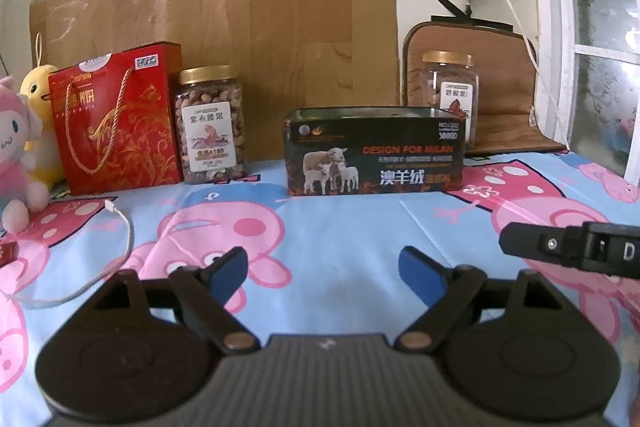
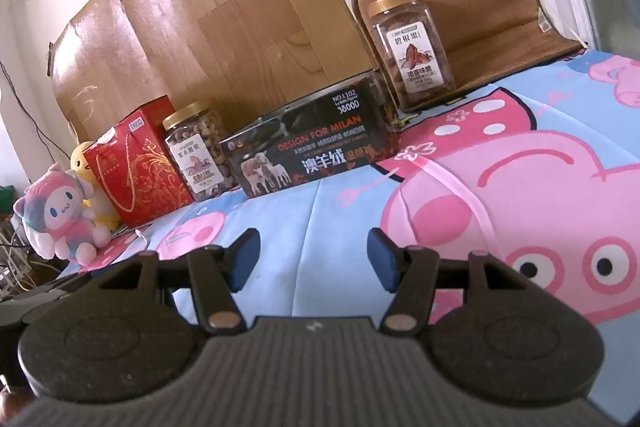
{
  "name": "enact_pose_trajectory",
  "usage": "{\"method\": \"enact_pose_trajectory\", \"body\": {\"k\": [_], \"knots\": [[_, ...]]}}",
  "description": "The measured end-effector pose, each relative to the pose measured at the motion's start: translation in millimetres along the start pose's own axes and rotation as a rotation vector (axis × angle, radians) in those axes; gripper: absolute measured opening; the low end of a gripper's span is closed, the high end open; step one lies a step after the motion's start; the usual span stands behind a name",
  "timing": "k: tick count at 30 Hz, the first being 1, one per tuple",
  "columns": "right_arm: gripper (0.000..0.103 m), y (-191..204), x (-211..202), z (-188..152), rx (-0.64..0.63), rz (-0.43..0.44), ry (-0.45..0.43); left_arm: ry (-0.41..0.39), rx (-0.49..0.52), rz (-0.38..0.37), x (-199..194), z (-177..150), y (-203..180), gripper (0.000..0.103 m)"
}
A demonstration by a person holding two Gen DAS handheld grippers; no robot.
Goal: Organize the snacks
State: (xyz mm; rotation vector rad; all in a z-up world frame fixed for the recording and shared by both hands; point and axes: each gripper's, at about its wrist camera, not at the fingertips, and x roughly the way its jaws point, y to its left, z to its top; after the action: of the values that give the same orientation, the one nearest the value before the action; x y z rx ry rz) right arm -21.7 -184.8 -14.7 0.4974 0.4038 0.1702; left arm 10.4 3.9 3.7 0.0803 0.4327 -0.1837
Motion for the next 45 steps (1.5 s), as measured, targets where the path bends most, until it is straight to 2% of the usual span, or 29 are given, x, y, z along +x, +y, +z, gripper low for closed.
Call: {"method": "enact_pose_trajectory", "body": {"k": [9,30,45], "knots": [[0.062,-2.0,0.8,-0.2,0.023,0.001,0.008,-0.002,0.028,-0.021,-1.5,0.1,-3.2,0.087],[0.062,-1.2,0.6,-0.8,0.023,-0.006,0.004,-0.019,0.017,-0.043,-4.5,-0.9,-1.6,0.088],[0.066,1.9,-3.6,-2.4,0.0,-0.03,-0.035,-0.045,0.014,-0.059,-8.7,-1.2,-0.1,0.089]]}}
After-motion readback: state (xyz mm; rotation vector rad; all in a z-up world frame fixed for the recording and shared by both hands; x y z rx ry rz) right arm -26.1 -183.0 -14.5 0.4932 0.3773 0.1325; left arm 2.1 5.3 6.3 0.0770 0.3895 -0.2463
